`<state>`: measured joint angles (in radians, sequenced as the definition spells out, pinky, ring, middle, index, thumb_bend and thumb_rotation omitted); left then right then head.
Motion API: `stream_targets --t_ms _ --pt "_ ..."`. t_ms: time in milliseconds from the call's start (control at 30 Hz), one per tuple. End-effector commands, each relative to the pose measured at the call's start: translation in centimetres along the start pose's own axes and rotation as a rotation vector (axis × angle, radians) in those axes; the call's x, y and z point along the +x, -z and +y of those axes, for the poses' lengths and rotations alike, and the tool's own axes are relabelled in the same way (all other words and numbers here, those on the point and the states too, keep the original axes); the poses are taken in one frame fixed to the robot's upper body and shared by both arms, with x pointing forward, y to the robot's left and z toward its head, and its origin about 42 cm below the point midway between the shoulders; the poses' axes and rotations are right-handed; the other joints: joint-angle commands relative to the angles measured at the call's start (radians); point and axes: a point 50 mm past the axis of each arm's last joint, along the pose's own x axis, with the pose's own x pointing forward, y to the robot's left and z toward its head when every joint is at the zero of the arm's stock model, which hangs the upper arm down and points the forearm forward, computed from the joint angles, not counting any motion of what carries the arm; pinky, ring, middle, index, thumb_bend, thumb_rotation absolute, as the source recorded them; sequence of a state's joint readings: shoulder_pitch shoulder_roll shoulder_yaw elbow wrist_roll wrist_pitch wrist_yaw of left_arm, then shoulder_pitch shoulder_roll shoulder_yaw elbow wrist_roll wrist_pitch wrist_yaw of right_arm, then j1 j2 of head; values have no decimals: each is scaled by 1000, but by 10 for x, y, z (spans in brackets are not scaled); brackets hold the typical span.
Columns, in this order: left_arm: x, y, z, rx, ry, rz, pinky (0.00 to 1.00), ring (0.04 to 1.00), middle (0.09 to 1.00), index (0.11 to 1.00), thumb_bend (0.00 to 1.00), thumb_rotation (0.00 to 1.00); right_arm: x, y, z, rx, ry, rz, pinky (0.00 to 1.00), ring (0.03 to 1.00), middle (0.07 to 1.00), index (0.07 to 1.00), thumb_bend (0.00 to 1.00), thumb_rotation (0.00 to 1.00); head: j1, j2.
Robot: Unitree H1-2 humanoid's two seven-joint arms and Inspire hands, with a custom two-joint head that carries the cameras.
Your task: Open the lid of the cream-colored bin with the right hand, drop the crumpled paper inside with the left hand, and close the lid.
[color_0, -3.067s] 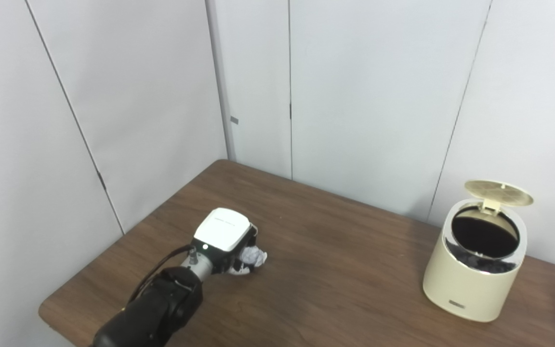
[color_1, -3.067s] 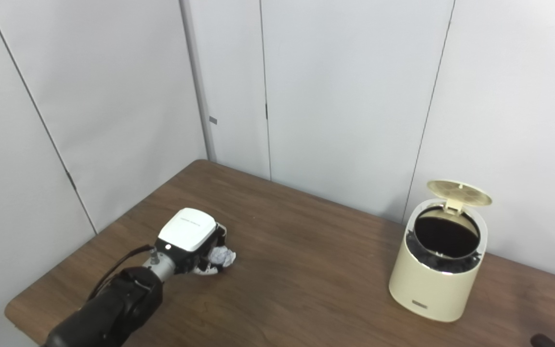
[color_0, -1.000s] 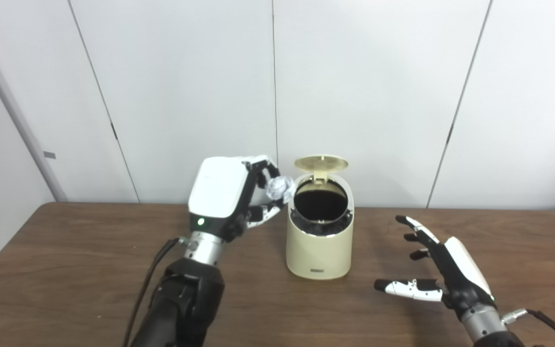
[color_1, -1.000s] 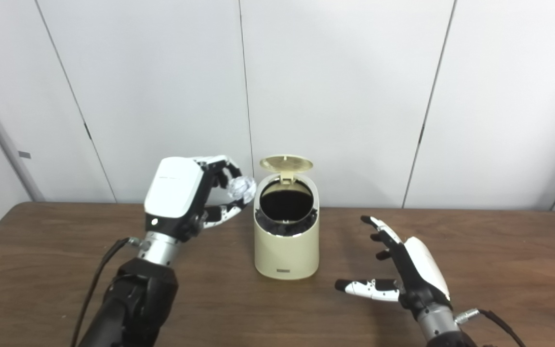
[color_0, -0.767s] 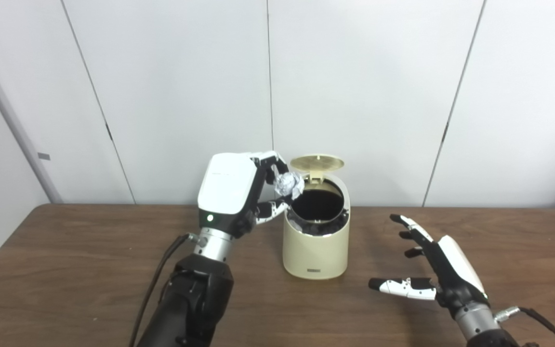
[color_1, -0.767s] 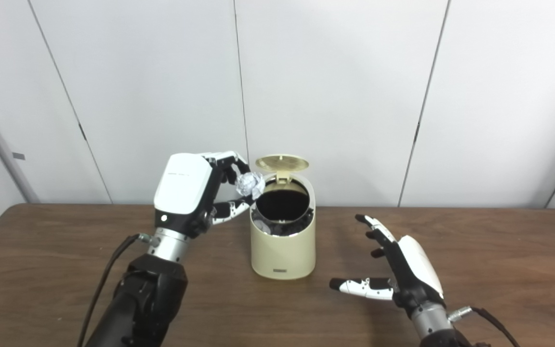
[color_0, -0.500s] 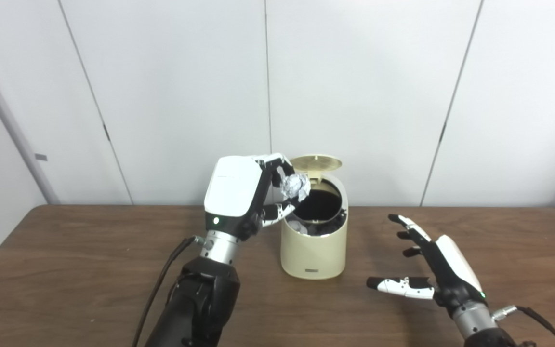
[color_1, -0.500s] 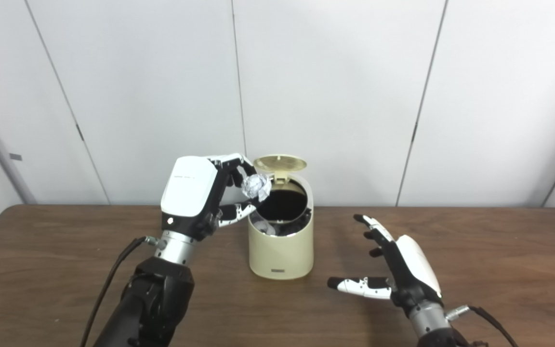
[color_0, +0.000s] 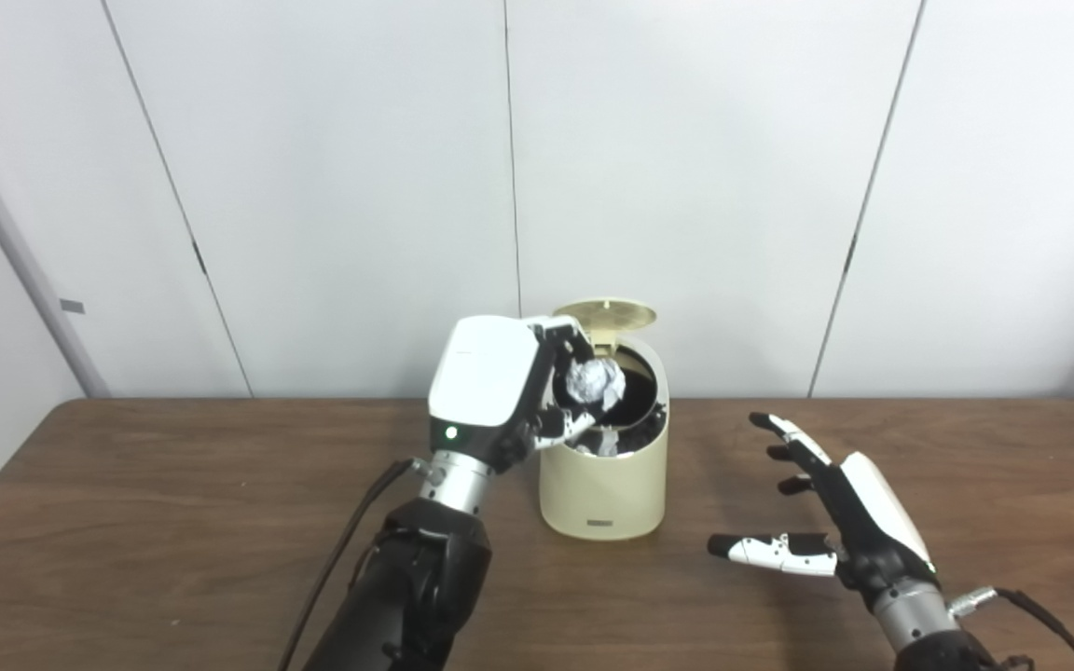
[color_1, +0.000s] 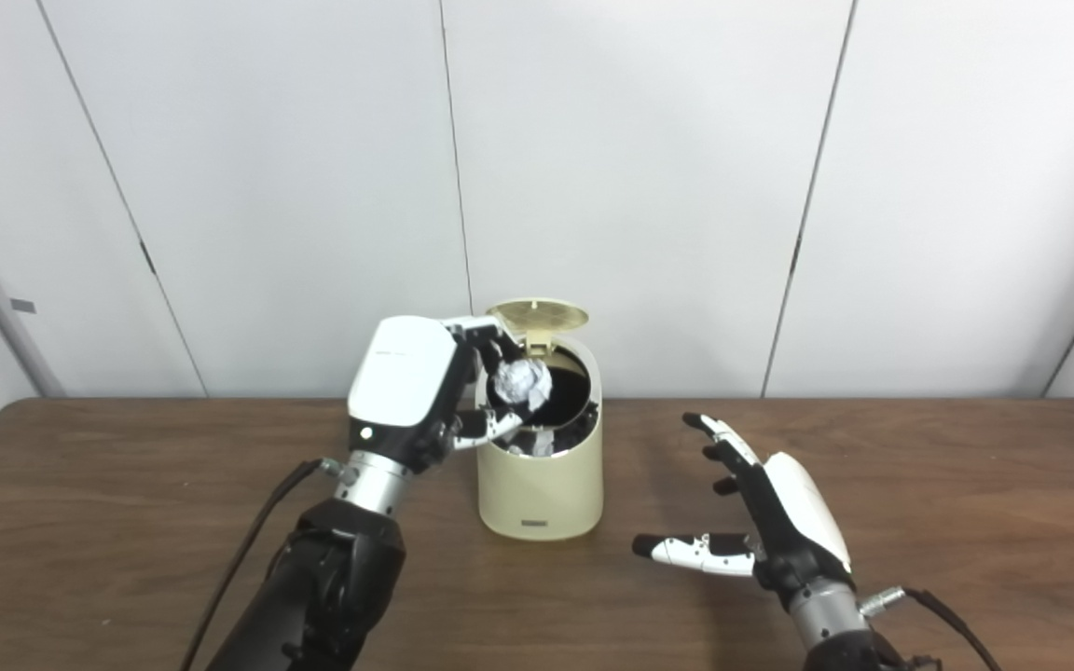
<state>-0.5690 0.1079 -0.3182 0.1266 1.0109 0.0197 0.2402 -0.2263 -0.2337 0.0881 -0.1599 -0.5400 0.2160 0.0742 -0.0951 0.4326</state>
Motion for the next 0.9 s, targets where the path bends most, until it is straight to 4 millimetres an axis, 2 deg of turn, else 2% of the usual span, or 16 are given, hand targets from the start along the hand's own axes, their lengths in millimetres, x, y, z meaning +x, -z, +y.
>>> stream_targets --t_ms 0,300,400,533,633,733,867 --pt "24 -9 14 12 -91 -57 324 390 473 485 527 0 8 -13 -15 -8 56 -58 712 859 940 903 701 364 -1 1" --pt "31 -5 1 -4 -89 -47 393 438 475 484 526 0 4 -15 -14 -7 59 -58 695 848 939 897 697 340 -6 4" --pt "33 -3 -1 18 -94 -51 368 419 475 484 526 0 3 -15 -14 -5 57 -54 692 845 936 894 696 328 -5 5" --pt "37 0 -3 59 -123 -56 267 319 473 483 527 0 2 -16 -15 -3 54 -52 716 861 940 882 689 321 -6 6" --pt "39 2 -4 68 -124 -46 256 314 473 484 527 0 2 -16 -15 5 59 -55 715 860 940 875 690 314 -4 7" --pt "40 2 -4 84 -111 -38 264 324 473 485 527 0 1 -14 -16 2 57 -53 717 861 941 875 686 311 -1 8" --pt "38 2 -4 74 -99 -43 339 385 478 493 526 0 0 -14 -16 -2 55 -46 718 862 945 876 686 329 0 12"
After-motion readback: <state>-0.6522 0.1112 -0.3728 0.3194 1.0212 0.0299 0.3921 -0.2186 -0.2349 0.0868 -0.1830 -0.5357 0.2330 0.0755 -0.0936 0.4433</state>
